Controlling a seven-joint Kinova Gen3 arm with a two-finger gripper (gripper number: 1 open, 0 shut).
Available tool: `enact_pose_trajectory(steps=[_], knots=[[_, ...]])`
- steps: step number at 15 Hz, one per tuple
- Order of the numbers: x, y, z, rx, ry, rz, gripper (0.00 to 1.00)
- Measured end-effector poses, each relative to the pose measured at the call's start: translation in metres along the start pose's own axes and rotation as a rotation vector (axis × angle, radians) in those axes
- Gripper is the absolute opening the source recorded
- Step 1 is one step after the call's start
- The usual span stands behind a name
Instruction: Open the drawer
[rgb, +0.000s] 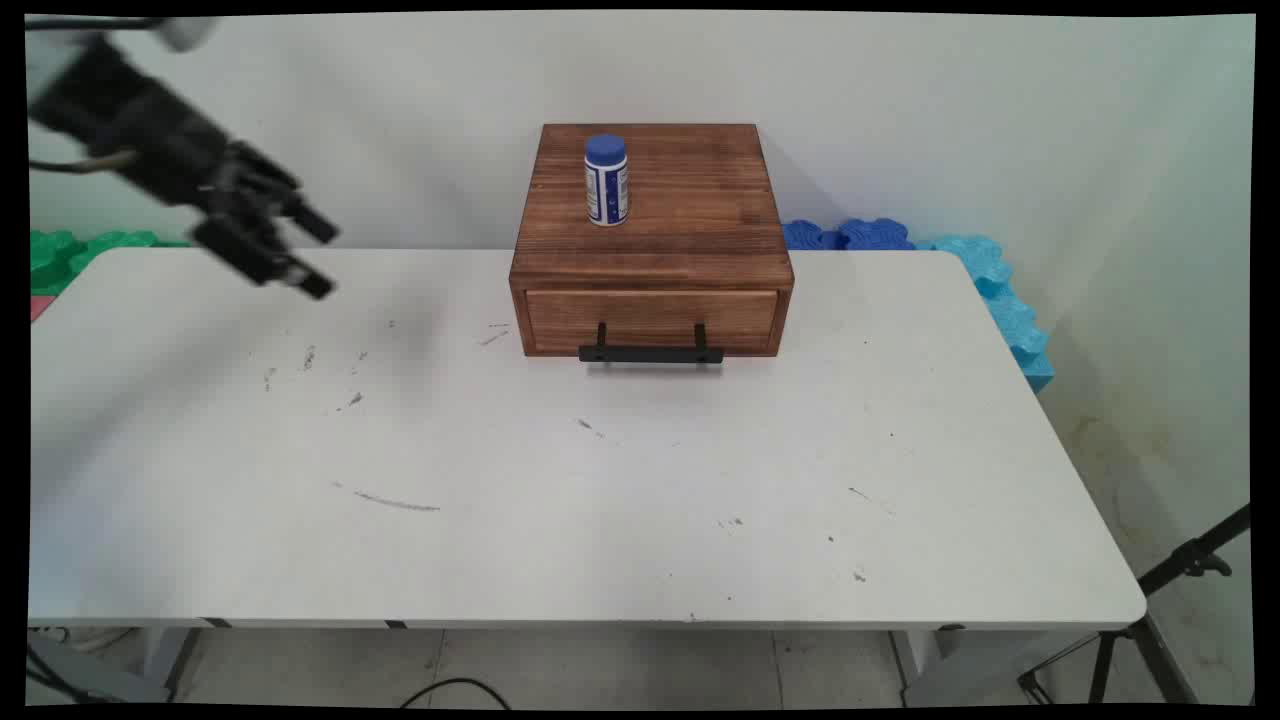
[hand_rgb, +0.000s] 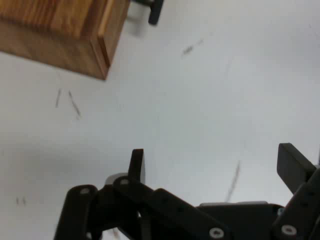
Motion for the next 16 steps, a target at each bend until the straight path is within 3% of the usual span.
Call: enact_pose_trajectory(steps=[3, 7, 11, 16], knots=[[0.052, -0.004, 0.043, 0.022, -0.020, 0.048, 1.00], [0.105, -0.007, 0.103, 0.015, -0.036, 0.120, 1.00], [0.140, -0.007, 0.161, -0.010, -0.054, 0.186, 1.00], [0.162, -0.001, 0.212, -0.027, -0.077, 0.239, 1.00]])
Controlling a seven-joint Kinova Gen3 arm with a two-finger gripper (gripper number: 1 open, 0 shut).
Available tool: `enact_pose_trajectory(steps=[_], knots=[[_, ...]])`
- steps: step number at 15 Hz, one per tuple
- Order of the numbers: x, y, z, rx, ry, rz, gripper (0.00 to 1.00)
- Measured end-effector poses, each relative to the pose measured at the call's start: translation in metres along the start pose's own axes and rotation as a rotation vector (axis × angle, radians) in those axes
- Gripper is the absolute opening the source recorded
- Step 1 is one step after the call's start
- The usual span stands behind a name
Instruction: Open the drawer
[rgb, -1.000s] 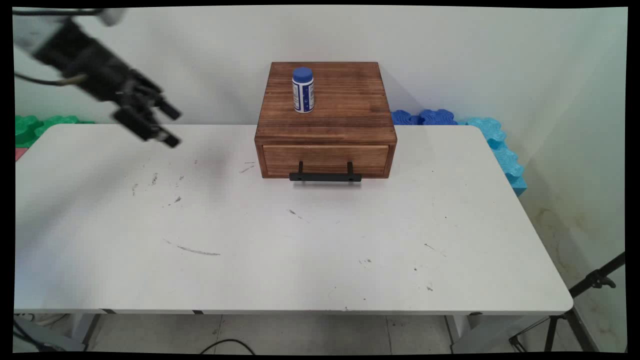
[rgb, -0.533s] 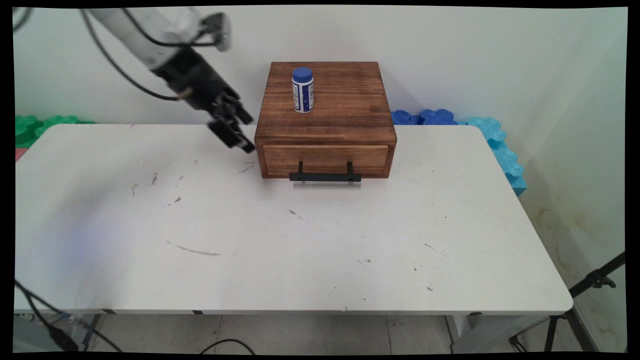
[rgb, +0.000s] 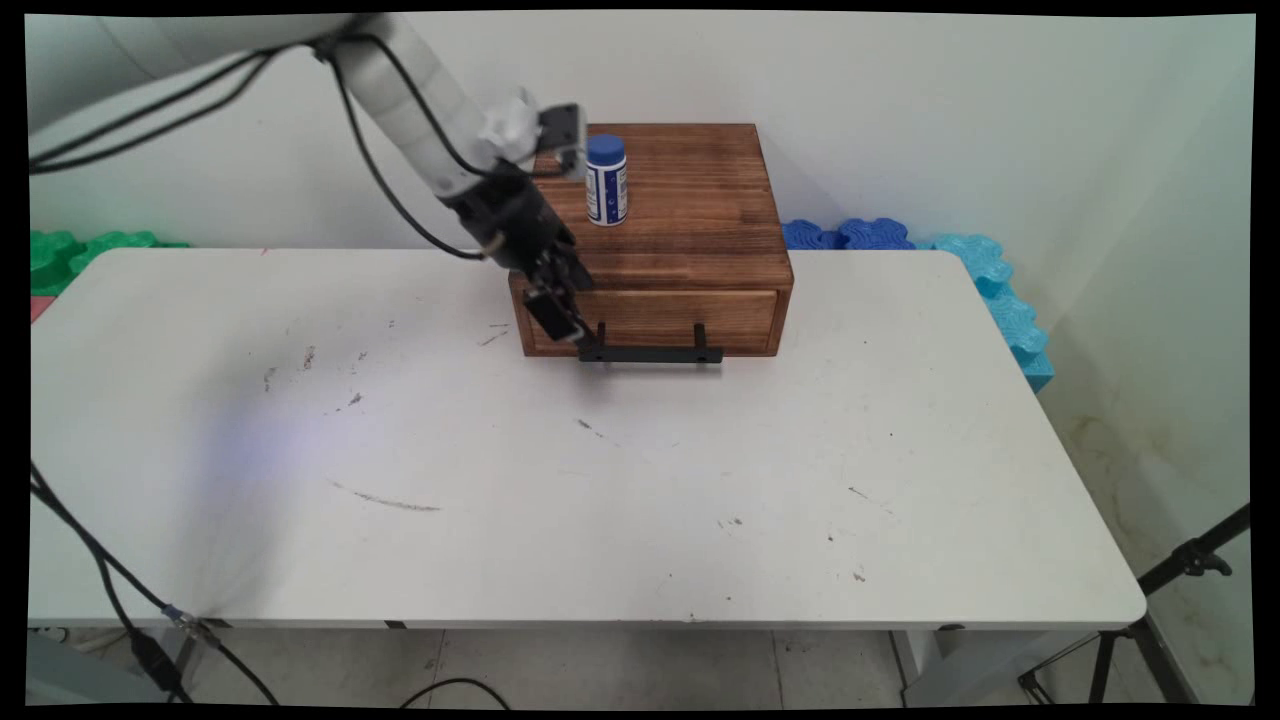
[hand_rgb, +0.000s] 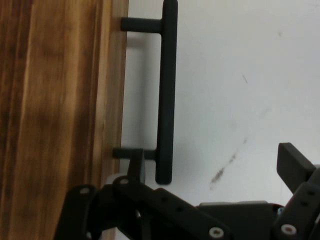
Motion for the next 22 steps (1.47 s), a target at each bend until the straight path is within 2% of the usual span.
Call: enact_pose_trajectory(steps=[5, 13, 17, 22], knots=[[0.018, 0.003, 0.045, 0.014, -0.020, 0.037, 1.00], [0.024, 0.010, 0.093, 0.048, -0.043, 0.073, 1.00], [0.026, 0.012, 0.112, 0.064, -0.047, 0.081, 1.00], [0.028, 0.020, 0.130, 0.064, -0.052, 0.075, 1.00]])
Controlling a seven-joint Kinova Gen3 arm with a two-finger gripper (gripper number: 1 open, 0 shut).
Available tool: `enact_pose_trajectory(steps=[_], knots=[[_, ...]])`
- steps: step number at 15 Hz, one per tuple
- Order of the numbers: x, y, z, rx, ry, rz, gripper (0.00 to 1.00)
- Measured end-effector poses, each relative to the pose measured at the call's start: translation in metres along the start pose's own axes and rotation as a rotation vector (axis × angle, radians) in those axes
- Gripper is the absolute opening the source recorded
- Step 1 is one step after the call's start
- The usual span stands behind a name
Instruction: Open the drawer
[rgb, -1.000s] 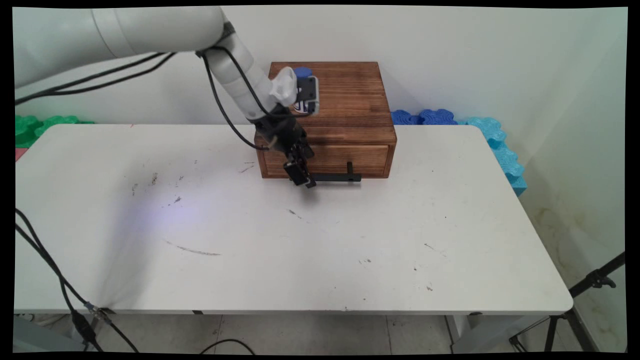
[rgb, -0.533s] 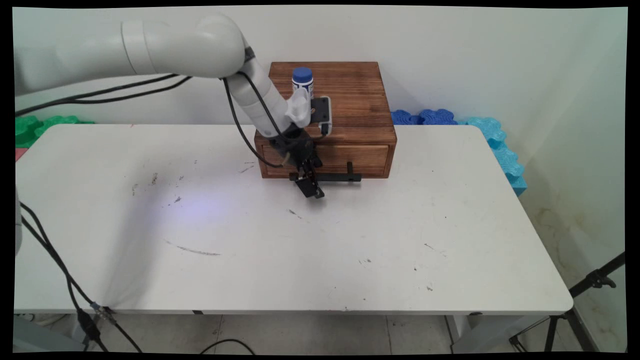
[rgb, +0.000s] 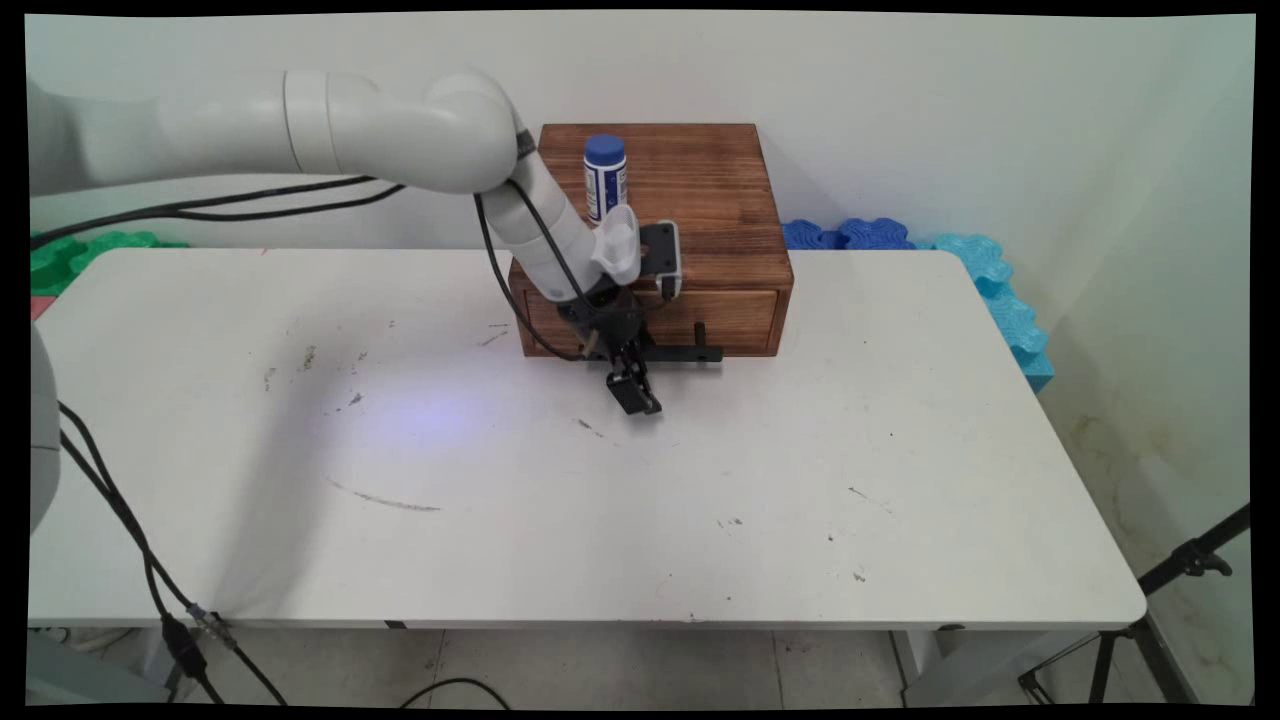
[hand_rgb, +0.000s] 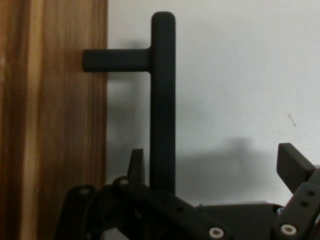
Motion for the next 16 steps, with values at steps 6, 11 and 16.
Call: enact_pose_trajectory(steps=[6, 11, 16], knots=[[0.005, 0.013, 0.010, -0.004, 0.000, -0.012, 1.00], [0.008, 0.030, 0.010, -0.021, 0.002, -0.022, 1.00], [0.008, 0.055, 0.004, -0.043, 0.006, -0.026, 1.00]])
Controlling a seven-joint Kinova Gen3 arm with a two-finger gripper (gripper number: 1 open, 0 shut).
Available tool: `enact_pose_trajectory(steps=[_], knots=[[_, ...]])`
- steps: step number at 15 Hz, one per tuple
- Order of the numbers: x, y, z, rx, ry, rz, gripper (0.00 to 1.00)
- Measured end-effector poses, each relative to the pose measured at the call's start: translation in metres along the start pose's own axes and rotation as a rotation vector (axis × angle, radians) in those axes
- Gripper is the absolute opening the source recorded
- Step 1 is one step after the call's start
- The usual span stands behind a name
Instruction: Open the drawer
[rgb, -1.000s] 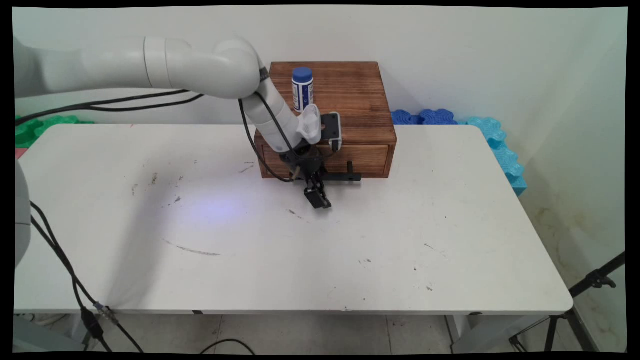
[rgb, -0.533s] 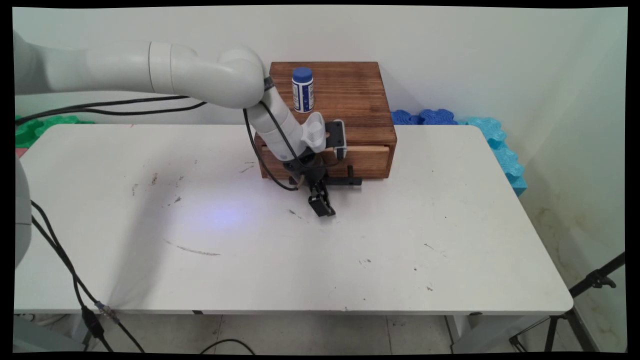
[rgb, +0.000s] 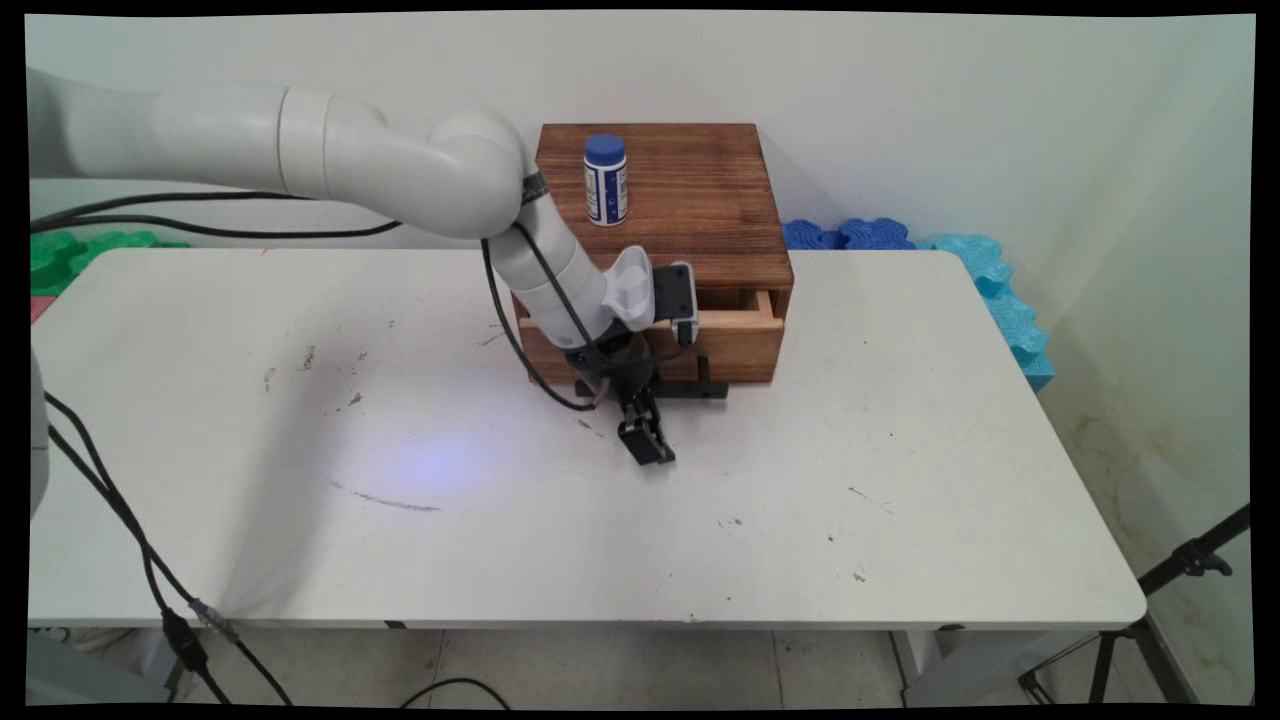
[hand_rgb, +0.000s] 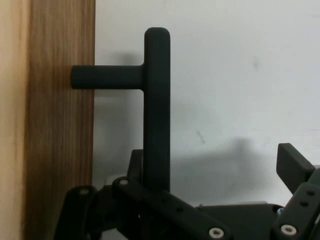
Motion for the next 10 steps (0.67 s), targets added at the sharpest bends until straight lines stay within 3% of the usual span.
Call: enact_pose_trajectory(steps=[10], knots=[[-0.007, 0.055, -0.015, -0.044, 0.007, 0.016, 1.00]])
